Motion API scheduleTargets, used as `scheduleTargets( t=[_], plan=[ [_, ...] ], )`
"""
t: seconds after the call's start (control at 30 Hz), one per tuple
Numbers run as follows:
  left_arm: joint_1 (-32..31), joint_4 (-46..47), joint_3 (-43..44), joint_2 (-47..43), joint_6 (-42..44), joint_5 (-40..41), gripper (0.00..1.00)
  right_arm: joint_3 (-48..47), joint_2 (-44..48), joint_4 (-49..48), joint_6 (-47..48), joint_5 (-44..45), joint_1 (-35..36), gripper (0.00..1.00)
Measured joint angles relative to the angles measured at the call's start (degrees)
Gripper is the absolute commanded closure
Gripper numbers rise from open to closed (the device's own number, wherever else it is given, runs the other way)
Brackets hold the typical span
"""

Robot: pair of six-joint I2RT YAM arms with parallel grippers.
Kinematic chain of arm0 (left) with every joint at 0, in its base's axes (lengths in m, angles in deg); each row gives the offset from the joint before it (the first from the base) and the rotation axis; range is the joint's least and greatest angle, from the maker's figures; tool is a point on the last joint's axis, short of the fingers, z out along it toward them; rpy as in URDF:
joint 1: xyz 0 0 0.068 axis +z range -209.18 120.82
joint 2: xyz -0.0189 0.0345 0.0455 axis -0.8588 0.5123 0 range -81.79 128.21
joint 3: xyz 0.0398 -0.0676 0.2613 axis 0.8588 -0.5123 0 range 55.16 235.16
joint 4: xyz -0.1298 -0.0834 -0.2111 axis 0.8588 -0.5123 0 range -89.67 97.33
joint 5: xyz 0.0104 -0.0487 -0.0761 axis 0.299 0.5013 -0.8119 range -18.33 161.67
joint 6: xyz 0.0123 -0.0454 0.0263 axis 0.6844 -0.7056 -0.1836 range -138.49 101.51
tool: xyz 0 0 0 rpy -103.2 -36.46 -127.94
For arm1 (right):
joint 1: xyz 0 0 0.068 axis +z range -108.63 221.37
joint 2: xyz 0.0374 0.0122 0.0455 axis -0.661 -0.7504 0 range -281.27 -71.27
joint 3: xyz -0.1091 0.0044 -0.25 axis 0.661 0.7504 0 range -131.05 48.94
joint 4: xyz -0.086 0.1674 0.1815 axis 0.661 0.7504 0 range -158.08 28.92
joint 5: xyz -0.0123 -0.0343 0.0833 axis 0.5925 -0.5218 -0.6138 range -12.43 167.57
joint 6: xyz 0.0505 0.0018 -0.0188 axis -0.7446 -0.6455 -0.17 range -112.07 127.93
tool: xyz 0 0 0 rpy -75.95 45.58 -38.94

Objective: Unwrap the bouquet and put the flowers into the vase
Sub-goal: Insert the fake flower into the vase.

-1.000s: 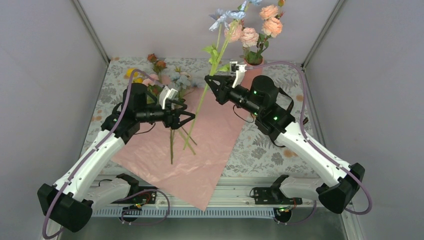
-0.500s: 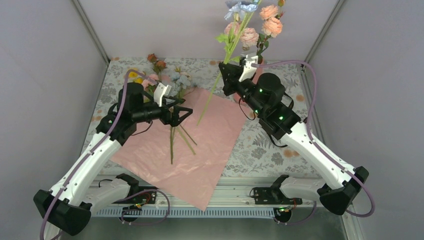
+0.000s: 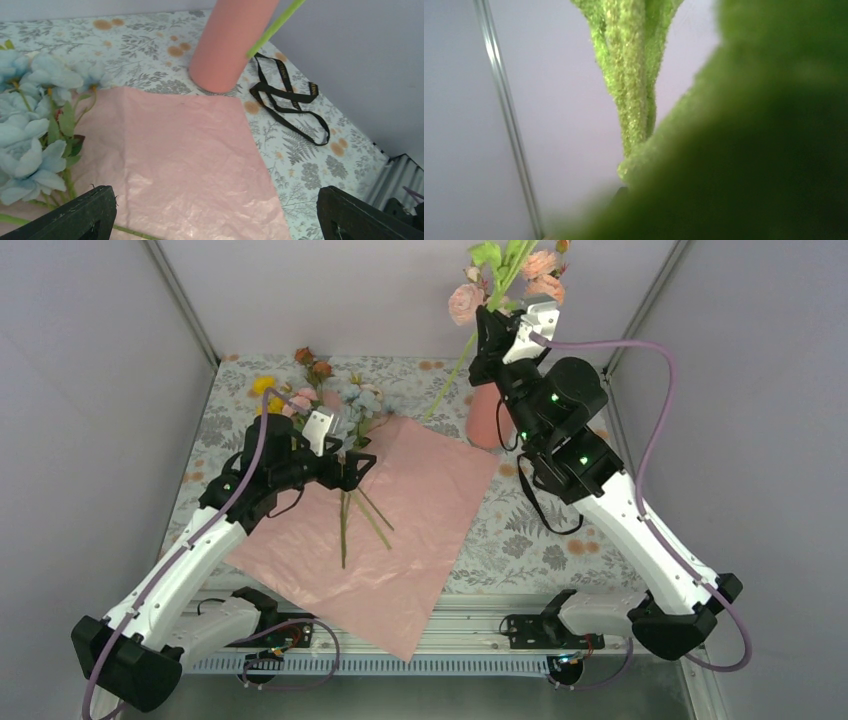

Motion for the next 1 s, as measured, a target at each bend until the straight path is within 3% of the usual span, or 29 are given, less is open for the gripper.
scheduleTargets(
  t=[0.6,1.0],
  plan=[
    [0.0,-0.15,-1.4,-1.97,2.29,4.63,0.0,-17.59,-10.78,-3.98,17.88,8.94,-1.25,0.96],
    [0.0,-0.13,-1.68,-3.82,2.34,4.63,0.0,-27.8,-16.48,-5.53,23.43,9.73,-7.61,0.96]
  ],
)
